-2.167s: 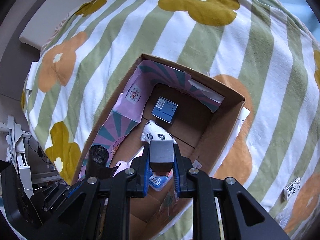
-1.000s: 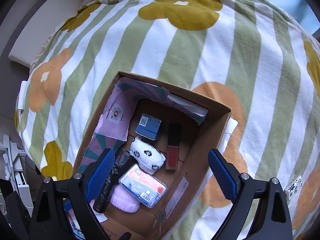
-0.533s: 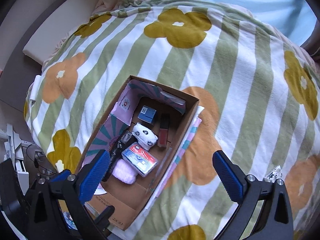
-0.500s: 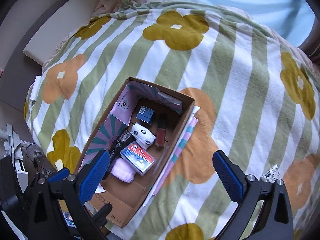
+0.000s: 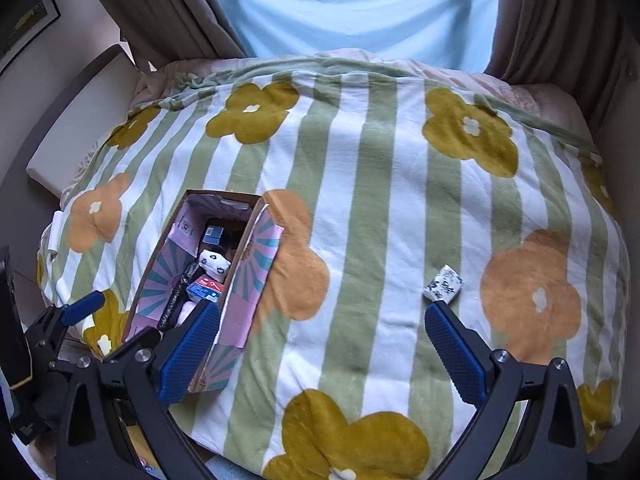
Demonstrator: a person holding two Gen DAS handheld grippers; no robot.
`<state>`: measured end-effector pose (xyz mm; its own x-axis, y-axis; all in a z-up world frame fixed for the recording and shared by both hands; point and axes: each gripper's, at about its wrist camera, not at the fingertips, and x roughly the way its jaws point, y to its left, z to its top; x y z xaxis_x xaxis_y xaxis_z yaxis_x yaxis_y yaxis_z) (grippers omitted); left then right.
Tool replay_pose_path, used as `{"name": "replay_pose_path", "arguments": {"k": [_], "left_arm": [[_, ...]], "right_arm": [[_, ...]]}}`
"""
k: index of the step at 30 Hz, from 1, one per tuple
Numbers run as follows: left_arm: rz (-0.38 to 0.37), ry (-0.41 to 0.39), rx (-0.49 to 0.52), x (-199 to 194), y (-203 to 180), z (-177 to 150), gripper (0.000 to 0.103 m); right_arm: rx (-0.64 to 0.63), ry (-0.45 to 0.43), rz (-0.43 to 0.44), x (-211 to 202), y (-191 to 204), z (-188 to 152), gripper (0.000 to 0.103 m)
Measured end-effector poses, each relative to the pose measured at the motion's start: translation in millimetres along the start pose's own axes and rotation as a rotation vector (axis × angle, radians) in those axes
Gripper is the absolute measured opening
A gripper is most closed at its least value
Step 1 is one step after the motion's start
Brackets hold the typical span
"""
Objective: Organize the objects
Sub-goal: 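Withdraw both tools toward the tissue pack and clear floss case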
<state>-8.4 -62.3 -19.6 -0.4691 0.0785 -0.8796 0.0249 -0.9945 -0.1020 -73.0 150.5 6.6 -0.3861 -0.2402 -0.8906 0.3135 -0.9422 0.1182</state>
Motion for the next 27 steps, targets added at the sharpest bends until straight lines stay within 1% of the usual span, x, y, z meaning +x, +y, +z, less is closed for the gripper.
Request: {"name": "replay_pose_path", "arguments": {"k": [2, 3, 4, 5, 9, 17, 19, 24, 27], "left_arm": [[0.016, -0.028, 0.019, -6.5, -12.9, 1.7, 0.103], [0.014, -0.05, 0.025, -10.6, -18.3, 1.8, 0.103], [-0.004, -0.062, 0.031, -14.1, -22.5, 1.8, 0.103], [-0.017, -0.058, 0.037, -15.5, -26.0, 2.3, 0.103], [-0.023, -0.048, 0.067, -16.6, -37.4, 3.6, 0.103], [-0.028, -0.032, 0.096, -14.0, -43.5, 3.9, 0.102], [-0.042, -0.026, 0.102, -12.6, -44.5, 3.8, 0.1], [-0.063, -0.003, 0.143, -4.9, -54.4, 6.1, 0.099], [-0.104, 0.001, 0.17, 0.8, -65.5, 10.9, 0.099]], "right_arm": [[0.022, 0.0, -0.008, -6.7, -10.4, -10.0, 0.102], [0.036, 0.0, -0.014, -9.3, -15.3, -15.1, 0.102], [0.052, -0.004, -0.02, -11.8, -19.0, -19.9, 0.102], [0.069, -0.008, -0.023, -14.0, -22.3, -24.6, 0.102], [0.094, -0.012, -0.054, -16.7, -28.6, -34.0, 0.102], [0.143, -0.026, -0.072, -19.8, -43.6, -44.2, 0.102], [0.153, -0.027, -0.07, -20.4, -48.2, -48.3, 0.102], [0.192, -0.034, -0.076, -24.0, -65.4, -62.1, 0.102], [0.233, -0.04, -0.094, -26.8, -79.2, -70.5, 0.102]]}}
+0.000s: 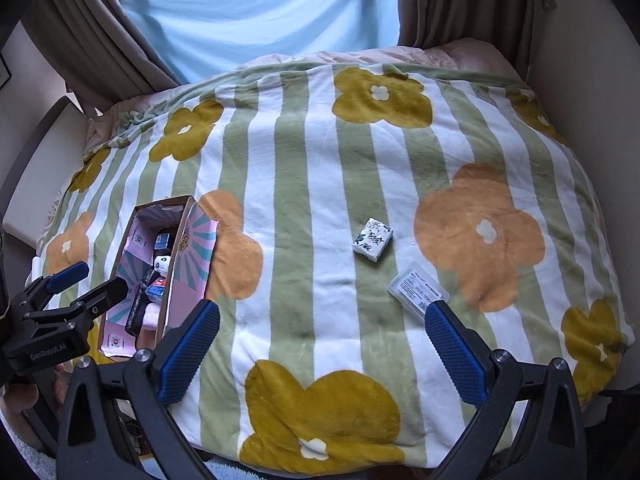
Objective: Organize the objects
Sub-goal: 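Withdraw both tools toward the tissue pack and clear floss case, then grasp the white tissue pack with the left tool while the right tool grasps the clear case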
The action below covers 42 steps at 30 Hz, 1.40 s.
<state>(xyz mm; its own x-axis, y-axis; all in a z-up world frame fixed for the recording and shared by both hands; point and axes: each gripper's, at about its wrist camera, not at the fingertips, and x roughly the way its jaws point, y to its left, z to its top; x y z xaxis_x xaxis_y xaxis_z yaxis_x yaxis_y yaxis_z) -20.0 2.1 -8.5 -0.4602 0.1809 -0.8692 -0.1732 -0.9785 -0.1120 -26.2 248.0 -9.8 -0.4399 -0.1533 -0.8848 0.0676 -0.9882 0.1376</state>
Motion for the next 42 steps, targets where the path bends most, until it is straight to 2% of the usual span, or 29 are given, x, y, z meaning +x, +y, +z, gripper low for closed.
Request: {"name": "replay_pose_path", "arguments": {"k": [2, 7, 12, 17, 25, 30, 36, 41, 42], "left_arm": [[-0.038, 0.0, 0.023, 5.1, -9.7, 6.0, 0.099], [-0.052, 0.025, 0.115, 28.8, -43.6, 23.6, 0.099], [-0.094, 0.061, 0.199, 65.5, -75.5, 43.7, 0.099], [-0.133, 0.105, 0.253, 117.3, -103.0, 63.5, 0.099], [-0.175, 0.178, 0.328, 220.7, -146.4, 82.7, 0.099], [-0.195, 0.255, 0.395, 285.1, -174.2, 80.8, 0.099], [-0.193, 0.324, 0.465, 336.5, -194.7, 63.6, 0.097], [-0.192, 0.371, 0.473, 364.8, -200.3, 54.5, 0.085], [-0.195, 0.379, 0.469, 368.9, -200.7, 53.3, 0.082]], "right_arm": [[0.036, -0.002, -0.012, 0.1, -12.1, -3.6, 0.102], [0.154, 0.004, -0.039, 8.8, -41.9, -13.0, 0.102], [0.319, 0.025, -0.055, 34.5, -75.9, -20.5, 0.102], [0.435, 0.037, -0.076, 76.3, -100.8, -21.3, 0.102], [0.517, 0.049, -0.129, 156.9, -124.5, -23.8, 0.102], [0.597, 0.072, -0.165, 194.7, -135.5, -31.6, 0.102], [0.629, 0.117, -0.209, 224.0, -143.6, -37.4, 0.102], [0.638, 0.141, -0.239, 235.8, -148.7, -41.9, 0.101], [0.639, 0.135, -0.237, 235.2, -149.5, -43.0, 0.097]]}}
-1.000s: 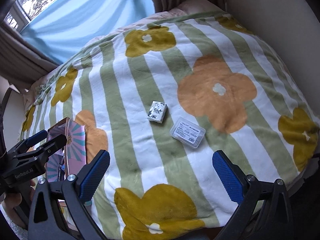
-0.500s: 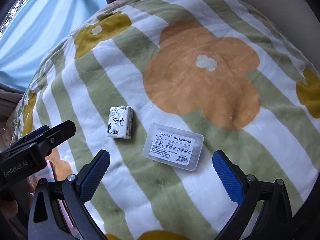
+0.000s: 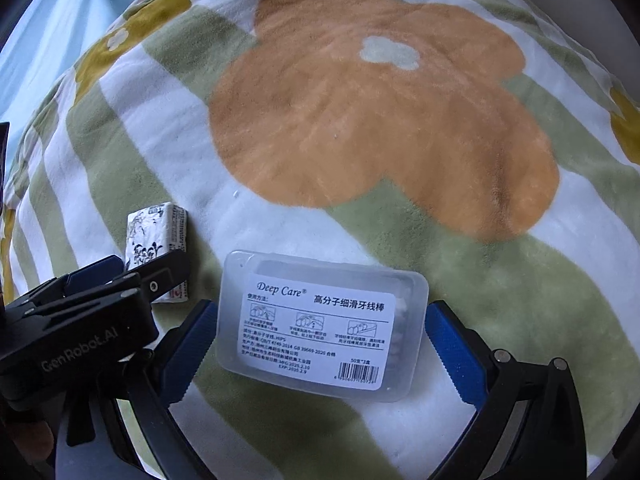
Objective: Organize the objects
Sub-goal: 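Grasp the white tissue pack with the left tool while the right tool grasps the clear case, then lift and carry the tissue pack and clear case over the cardboard box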
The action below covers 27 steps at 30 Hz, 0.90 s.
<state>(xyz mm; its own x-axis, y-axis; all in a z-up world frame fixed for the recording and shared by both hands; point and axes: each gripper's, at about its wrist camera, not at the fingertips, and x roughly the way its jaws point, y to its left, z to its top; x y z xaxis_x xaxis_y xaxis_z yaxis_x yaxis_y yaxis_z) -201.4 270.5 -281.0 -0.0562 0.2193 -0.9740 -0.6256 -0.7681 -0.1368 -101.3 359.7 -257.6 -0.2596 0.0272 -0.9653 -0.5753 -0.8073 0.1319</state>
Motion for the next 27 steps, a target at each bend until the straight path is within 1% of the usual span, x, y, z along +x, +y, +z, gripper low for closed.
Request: {"name": "replay_pose_path", "arguments": {"k": [1, 3, 5, 7, 9, 10, 14, 19, 26, 27], "left_arm": [[-0.001, 0.005, -0.004, 3.6, 0.2, 0.4, 0.082], [0.005, 0.004, -0.004, 7.6, -0.6, 0.9, 0.08], [0.022, 0.003, 0.005, 9.4, -2.5, 0.8, 0.07], [0.026, -0.001, 0.014, 8.7, -4.5, 0.0, 0.054], [0.021, -0.001, 0.012, 7.3, -5.8, -0.2, 0.044], [0.02, -0.003, 0.011, 6.5, -6.3, -0.2, 0.042], [0.016, -0.013, -0.01, 3.6, -6.4, -1.5, 0.042], [0.011, -0.031, -0.038, -10.4, -7.4, -5.6, 0.042], [0.025, -0.087, -0.096, -57.5, 1.1, -17.6, 0.042], [0.03, -0.097, -0.103, -67.9, 2.0, -12.8, 0.042]], "right_arm": [[0.002, -0.001, 0.013, -0.3, -1.3, -0.4, 0.093], [0.0, -0.003, 0.015, -1.7, -3.0, -1.5, 0.092], [-0.01, -0.003, 0.018, -3.0, -4.2, -2.2, 0.092], [-0.017, 0.004, 0.024, -3.6, -6.2, -1.3, 0.092], [-0.024, 0.01, 0.029, -5.0, -8.4, 0.5, 0.092], [-0.028, 0.011, 0.03, -5.9, -9.0, 1.3, 0.092], [-0.059, 0.016, 0.028, -10.2, -11.6, 4.9, 0.092], [-0.078, 0.01, 0.023, -24.5, -17.9, 10.1, 0.092], [-0.179, -0.02, 0.041, -68.2, -11.8, 18.6, 0.092], [-0.196, -0.025, 0.046, -75.3, -6.4, 16.0, 0.092]]}}
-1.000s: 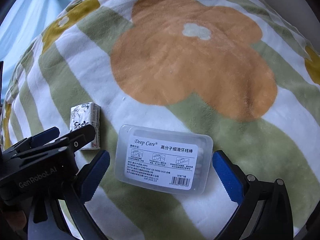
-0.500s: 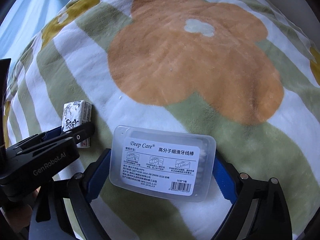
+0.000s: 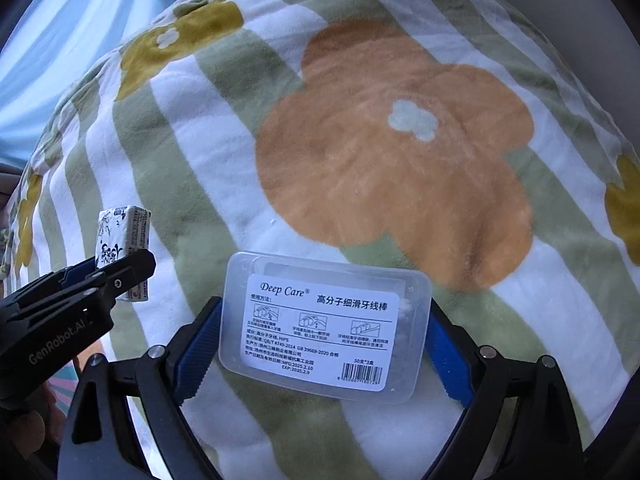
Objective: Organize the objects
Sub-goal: 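Lift and carry the tissue pack and clear case over the cardboard box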
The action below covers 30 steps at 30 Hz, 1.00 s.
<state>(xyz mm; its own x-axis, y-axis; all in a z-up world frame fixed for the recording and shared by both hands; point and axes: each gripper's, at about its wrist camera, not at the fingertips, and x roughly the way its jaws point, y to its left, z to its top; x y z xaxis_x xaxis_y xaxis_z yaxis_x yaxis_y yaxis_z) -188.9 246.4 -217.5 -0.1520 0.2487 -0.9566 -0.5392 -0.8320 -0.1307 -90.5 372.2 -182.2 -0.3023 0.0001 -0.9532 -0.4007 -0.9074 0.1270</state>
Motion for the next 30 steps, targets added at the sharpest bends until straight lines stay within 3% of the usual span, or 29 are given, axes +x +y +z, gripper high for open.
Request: {"name": "replay_pose_path", "arguments": {"k": [4, 8, 15, 23, 30], "left_arm": [[0.015, -0.048, -0.052, -45.5, 12.9, -9.9, 0.042], [0.036, -0.093, -0.126, -92.0, 33.6, -23.2, 0.042], [0.091, -0.146, -0.258, -157.0, 57.9, -76.4, 0.042], [0.137, -0.182, -0.396, -207.8, 74.2, -140.9, 0.042], [0.148, -0.224, -0.452, -236.0, 73.9, -172.5, 0.042]], "right_arm": [[-0.083, -0.016, 0.035, -31.0, 23.0, 10.7, 0.092], [-0.168, -0.028, 0.076, -43.7, 71.6, 27.4, 0.092], [-0.367, -0.06, 0.147, -101.0, 124.2, 9.3, 0.092], [-0.545, -0.094, 0.14, -143.8, 148.5, -21.5, 0.092], [-0.579, -0.088, 0.154, -151.3, 151.3, -40.5, 0.092]]}}
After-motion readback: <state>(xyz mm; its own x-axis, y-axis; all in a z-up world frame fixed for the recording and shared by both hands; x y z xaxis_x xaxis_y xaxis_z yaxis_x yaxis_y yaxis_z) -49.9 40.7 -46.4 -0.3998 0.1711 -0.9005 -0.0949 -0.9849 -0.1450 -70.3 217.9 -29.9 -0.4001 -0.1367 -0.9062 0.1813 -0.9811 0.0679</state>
